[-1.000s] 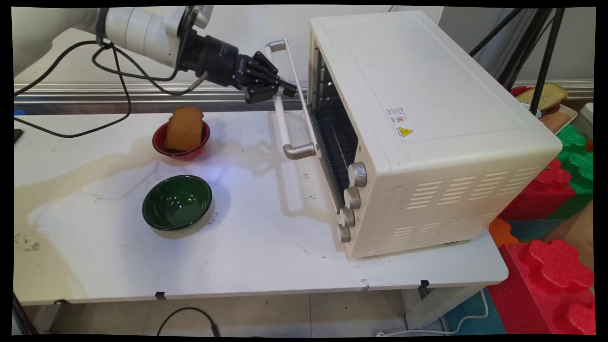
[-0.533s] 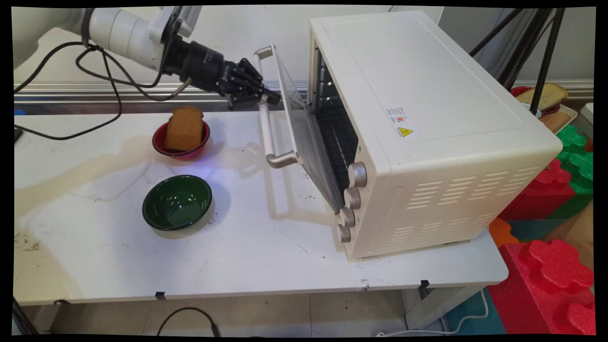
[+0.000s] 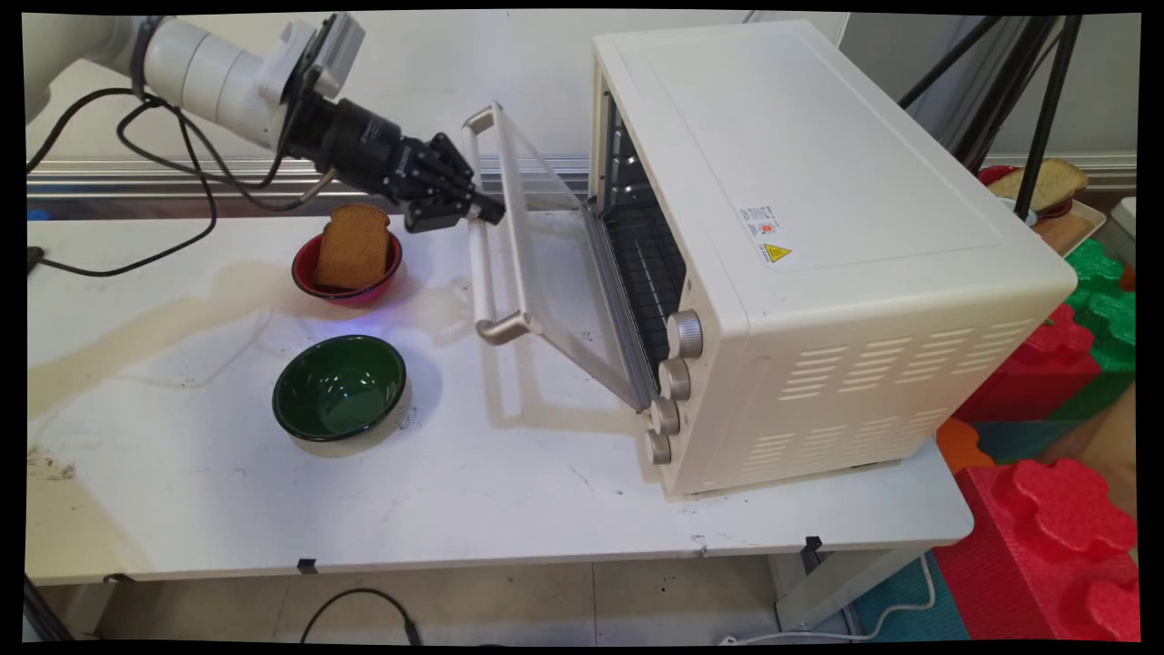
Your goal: Open the oven
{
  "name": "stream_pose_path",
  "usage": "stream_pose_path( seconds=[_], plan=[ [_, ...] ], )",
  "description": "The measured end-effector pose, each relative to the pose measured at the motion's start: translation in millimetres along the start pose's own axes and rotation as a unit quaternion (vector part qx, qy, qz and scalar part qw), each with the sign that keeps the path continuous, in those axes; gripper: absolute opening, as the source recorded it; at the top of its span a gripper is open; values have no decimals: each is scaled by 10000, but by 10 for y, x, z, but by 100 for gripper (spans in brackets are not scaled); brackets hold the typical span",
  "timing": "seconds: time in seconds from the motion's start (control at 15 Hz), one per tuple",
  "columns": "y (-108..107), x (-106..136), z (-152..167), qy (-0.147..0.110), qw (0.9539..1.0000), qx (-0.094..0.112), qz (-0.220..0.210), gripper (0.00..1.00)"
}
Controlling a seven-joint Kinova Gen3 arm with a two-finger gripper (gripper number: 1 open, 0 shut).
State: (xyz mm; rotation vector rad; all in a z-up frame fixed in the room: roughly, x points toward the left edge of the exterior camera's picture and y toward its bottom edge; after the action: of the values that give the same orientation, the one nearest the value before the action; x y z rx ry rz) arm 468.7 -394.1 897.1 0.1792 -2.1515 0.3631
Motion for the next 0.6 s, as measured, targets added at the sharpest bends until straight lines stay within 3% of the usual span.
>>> stream_pose_path(
  seconds=[0.6],
  plan=[
    [54, -329, -138, -418, 9991, -81, 89, 0]
  ],
)
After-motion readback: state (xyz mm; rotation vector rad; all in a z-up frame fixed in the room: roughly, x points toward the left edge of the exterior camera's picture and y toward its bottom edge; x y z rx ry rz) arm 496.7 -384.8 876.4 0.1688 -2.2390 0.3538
